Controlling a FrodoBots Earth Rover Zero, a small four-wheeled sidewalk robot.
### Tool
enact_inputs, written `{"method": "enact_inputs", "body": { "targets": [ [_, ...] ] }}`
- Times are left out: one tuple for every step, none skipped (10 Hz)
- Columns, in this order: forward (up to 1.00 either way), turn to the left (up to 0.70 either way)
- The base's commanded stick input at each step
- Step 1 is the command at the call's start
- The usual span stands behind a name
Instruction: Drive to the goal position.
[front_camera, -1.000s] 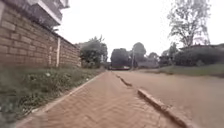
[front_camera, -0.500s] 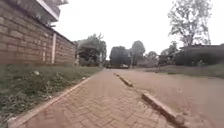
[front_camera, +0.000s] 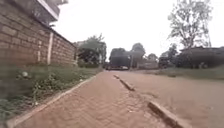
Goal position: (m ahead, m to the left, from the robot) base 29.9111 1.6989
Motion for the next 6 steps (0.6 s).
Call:
{"method": "enact_inputs", "body": {
  "targets": [
    [0.70, 0.00],
    [0.70, 0.00],
    [0.70, 0.00],
    [0.70, 0.00],
    [0.70, 0.00],
    [0.70, 0.00]
  ]
}}
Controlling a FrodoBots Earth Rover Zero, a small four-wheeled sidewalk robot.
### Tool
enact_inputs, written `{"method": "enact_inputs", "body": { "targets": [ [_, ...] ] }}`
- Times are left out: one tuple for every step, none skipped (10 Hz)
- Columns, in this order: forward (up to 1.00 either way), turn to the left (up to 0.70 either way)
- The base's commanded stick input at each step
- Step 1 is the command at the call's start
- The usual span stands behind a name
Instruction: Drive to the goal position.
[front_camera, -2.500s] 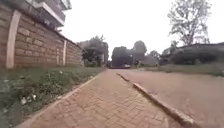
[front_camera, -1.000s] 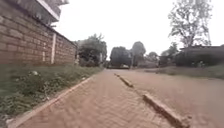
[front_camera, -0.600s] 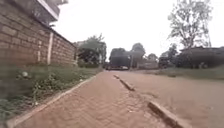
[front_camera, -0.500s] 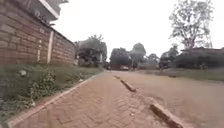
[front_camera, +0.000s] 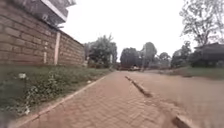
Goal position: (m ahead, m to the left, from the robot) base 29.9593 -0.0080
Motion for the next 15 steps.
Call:
{"method": "enact_inputs", "body": {
  "targets": [
    [0.70, 0.00],
    [0.70, 0.00],
    [0.70, 0.00],
    [0.70, 0.00],
    [0.70, 0.00],
    [0.70, 0.00],
    [0.70, 0.00],
    [0.70, 0.00],
    [0.70, 0.00],
    [0.70, 0.00],
    [0.70, 0.00],
    [0.70, 0.00],
    [0.70, 0.00],
    [0.70, 0.00],
    [0.70, 0.00]
  ]
}}
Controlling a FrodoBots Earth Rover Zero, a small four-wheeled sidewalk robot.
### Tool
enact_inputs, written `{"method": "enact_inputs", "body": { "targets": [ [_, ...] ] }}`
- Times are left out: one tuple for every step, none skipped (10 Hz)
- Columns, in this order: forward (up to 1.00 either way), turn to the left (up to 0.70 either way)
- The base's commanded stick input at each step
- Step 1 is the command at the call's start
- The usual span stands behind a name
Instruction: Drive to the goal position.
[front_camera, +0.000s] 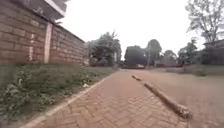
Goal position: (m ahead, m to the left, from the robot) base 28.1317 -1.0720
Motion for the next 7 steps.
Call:
{"method": "enact_inputs", "body": {
  "targets": [
    [0.70, 0.00],
    [0.70, 0.00],
    [0.70, 0.00],
    [0.70, 0.00],
    [0.70, 0.00],
    [0.70, 0.00],
    [0.70, 0.00]
  ]
}}
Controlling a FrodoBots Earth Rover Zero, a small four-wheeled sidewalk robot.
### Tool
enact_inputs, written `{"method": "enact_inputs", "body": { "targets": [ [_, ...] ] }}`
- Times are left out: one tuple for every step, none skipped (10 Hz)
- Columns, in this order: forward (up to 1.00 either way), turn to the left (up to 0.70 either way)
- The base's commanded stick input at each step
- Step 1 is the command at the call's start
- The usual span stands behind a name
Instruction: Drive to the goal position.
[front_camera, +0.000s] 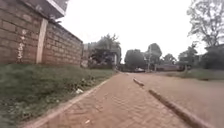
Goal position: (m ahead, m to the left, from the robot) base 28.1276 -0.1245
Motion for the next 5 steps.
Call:
{"method": "enact_inputs", "body": {
  "targets": [
    [0.70, 0.00],
    [0.70, 0.00],
    [0.70, 0.00],
    [0.70, 0.00],
    [0.70, 0.00]
  ]
}}
